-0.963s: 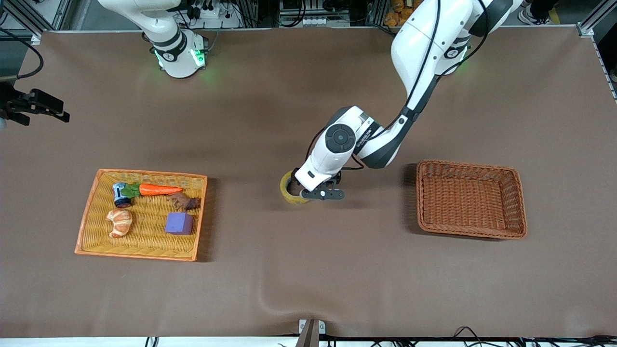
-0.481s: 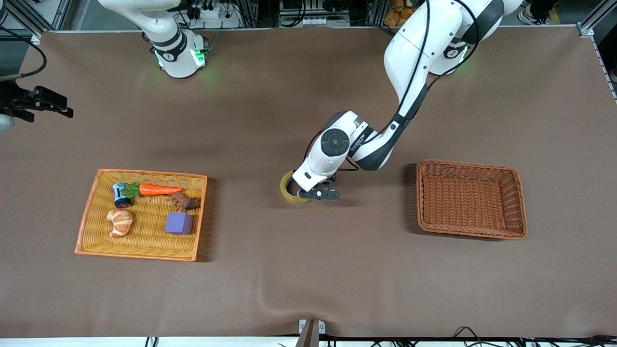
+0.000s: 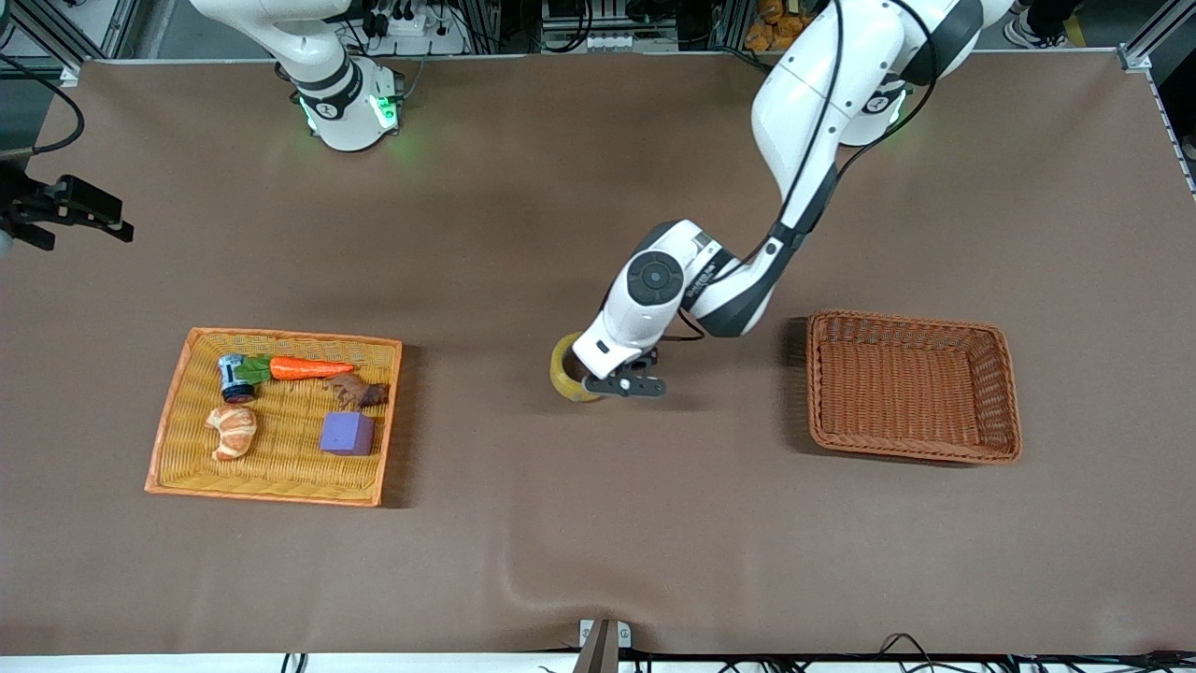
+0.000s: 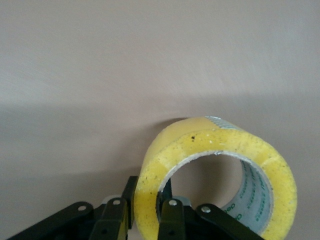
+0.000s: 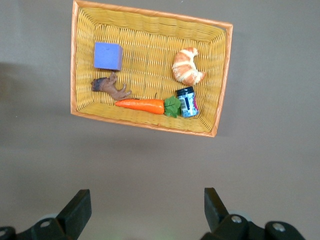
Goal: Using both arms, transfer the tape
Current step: 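Carry the tape roll with the left gripper into the brown basket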
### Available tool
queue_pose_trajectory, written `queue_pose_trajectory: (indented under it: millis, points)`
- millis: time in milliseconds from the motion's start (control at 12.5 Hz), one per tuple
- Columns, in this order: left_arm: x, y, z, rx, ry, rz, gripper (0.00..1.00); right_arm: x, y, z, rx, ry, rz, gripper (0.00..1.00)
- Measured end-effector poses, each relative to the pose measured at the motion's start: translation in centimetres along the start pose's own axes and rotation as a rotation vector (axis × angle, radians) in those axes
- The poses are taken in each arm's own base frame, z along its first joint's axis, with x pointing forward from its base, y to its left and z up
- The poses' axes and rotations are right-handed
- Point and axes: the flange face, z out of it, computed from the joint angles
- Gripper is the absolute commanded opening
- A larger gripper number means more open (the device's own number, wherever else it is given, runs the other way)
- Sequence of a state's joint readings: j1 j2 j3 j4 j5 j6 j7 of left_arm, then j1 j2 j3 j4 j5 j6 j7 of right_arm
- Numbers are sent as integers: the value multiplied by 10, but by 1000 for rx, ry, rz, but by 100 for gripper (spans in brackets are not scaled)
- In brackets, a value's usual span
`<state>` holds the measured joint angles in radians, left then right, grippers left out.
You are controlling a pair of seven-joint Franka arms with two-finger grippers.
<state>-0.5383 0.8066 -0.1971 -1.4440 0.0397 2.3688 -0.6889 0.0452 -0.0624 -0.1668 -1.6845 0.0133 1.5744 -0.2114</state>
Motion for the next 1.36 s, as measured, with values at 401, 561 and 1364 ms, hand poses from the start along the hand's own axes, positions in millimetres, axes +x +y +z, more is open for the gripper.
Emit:
queue_pose_trajectory:
  millis: [401, 561, 1364]
  points:
    - [62, -89, -156, 54, 28, -75, 0, 21, 0, -10, -17, 28, -7, 100]
    - [67, -125, -172, 78, 28, -90, 0, 23, 0, -10, -18, 28, -10, 100]
    - [47, -405, -155, 142, 35, 191, 0, 25, -3, -8, -18, 23, -18, 100]
